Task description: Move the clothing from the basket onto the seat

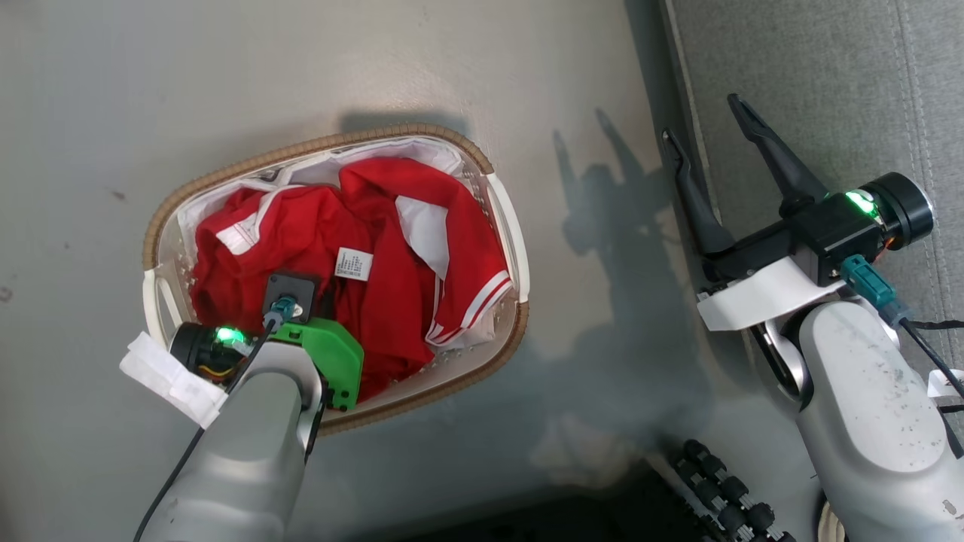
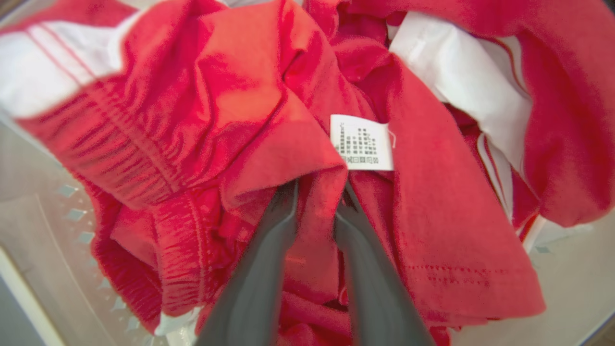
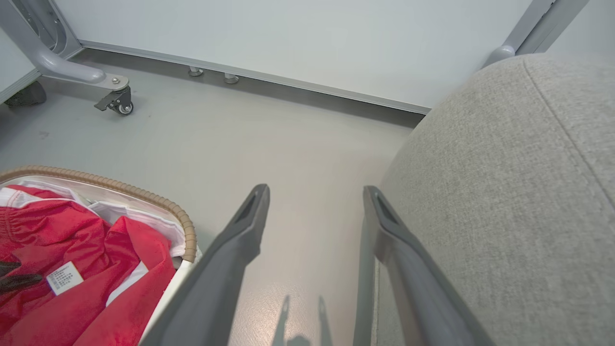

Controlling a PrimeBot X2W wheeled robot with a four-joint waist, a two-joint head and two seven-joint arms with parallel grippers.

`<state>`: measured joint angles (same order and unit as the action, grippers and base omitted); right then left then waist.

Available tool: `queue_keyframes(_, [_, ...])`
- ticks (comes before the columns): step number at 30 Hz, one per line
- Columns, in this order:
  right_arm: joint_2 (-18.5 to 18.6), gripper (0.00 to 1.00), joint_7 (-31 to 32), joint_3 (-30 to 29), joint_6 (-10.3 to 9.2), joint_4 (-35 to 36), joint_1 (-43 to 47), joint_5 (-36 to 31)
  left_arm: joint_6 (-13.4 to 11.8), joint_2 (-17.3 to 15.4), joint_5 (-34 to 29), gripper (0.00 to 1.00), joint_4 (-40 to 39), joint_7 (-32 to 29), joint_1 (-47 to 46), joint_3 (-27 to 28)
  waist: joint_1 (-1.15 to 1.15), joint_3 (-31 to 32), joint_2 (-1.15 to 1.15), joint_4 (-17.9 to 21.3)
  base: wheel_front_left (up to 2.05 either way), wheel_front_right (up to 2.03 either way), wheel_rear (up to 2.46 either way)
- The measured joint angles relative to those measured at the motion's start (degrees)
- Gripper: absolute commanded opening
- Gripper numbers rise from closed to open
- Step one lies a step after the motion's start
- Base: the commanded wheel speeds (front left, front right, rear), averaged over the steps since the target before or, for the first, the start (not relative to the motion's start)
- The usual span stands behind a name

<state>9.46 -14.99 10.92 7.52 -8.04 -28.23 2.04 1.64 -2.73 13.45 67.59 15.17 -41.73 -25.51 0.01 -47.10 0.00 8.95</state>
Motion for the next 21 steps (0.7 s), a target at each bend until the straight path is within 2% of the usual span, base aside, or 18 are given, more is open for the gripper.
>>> queue_keyframes(6, [-0.98,1.0,-0.01,-0.98,0.0,-1.8,0.1,0.75,-0.33,-0.01,0.31,0.0,-3.05,0.0,2.29,0.64,0.0,3.36,0.0,-0.21,0.0,0.0,0.0])
queue_keyframes(13, [-2.25,1.0,0.0,-0.33,0.0,-4.28,2.55,1.85,-0.05,-0.25,0.12,0.0,-8.9,0.0,8.82,2.57,0.0,10.22,0.0,-0.5,0.0,0.0,0.0])
queue_keyframes(21, [-2.65,1.0,-0.01,-1.54,0.01,-6.33,7.81,2.9,0.79,-0.25,-3.3,0.0,-21.46,0.0,17.12,3.49,-0.01,20.05,0.0,-1.55,0.0,0.0,0.0])
